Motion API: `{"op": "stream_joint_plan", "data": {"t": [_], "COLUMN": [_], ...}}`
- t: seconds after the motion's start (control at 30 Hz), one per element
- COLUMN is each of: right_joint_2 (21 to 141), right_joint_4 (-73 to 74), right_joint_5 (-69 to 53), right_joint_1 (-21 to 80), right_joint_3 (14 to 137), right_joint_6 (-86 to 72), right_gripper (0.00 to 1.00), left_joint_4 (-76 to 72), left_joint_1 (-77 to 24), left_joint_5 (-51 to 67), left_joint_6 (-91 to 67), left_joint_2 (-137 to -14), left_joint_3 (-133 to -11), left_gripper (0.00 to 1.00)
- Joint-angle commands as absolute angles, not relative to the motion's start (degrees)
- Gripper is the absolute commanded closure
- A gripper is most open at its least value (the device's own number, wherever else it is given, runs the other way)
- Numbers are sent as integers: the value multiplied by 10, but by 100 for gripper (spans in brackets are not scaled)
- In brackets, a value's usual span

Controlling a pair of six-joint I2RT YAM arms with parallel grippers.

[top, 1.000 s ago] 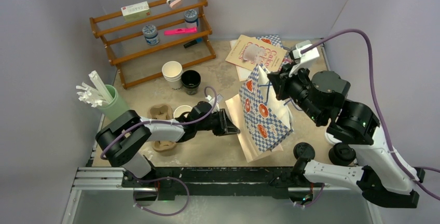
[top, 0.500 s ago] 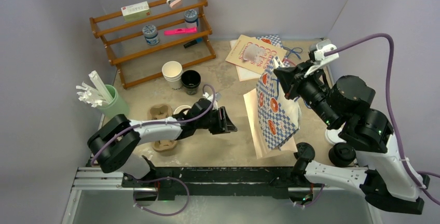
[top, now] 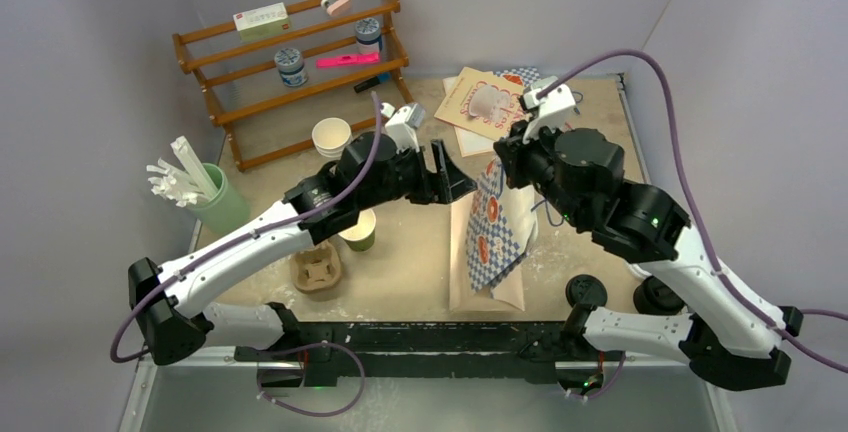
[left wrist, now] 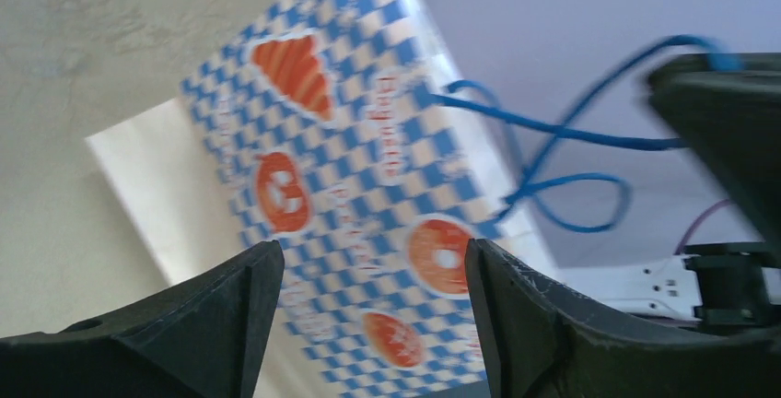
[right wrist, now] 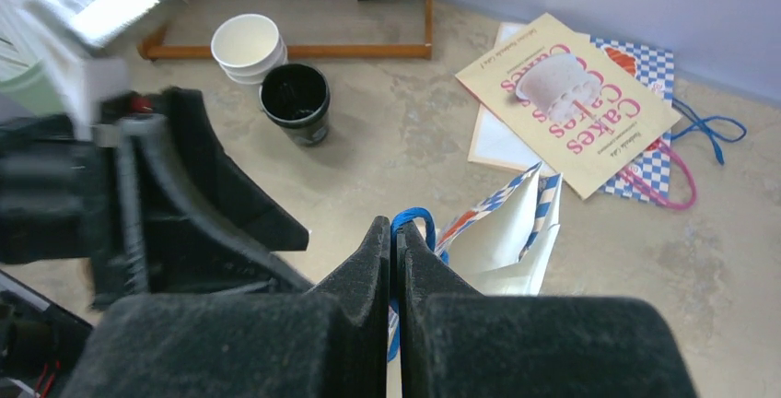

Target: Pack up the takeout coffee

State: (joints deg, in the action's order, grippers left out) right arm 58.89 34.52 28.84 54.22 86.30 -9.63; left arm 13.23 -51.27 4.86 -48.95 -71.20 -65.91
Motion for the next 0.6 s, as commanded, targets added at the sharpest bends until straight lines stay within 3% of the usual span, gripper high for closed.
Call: {"op": "stream_joint_plan", "data": {"t": [0.0,0.13,0.57], "right_joint_2": [603,618,638], "right_joint_4": [342,329,316], "right_joint_5": [323,318,277], "right_joint_1": [540,540,540], "right_joint_3": [865,866,881], "right_joint_6": [-133,-153,-169], "right_gripper": [100,100,100], "left_joint_4": [235,248,313], "left_joint_1": [-561,-604,-648], "left_joint_5": [-18,-75,-216], "left_joint_6": [-445,-444,-411], "left_joint_2": [-736,-744,-817], "left_joint_3": [-770,-801,-861], "left_gripper": [22,15,14]}}
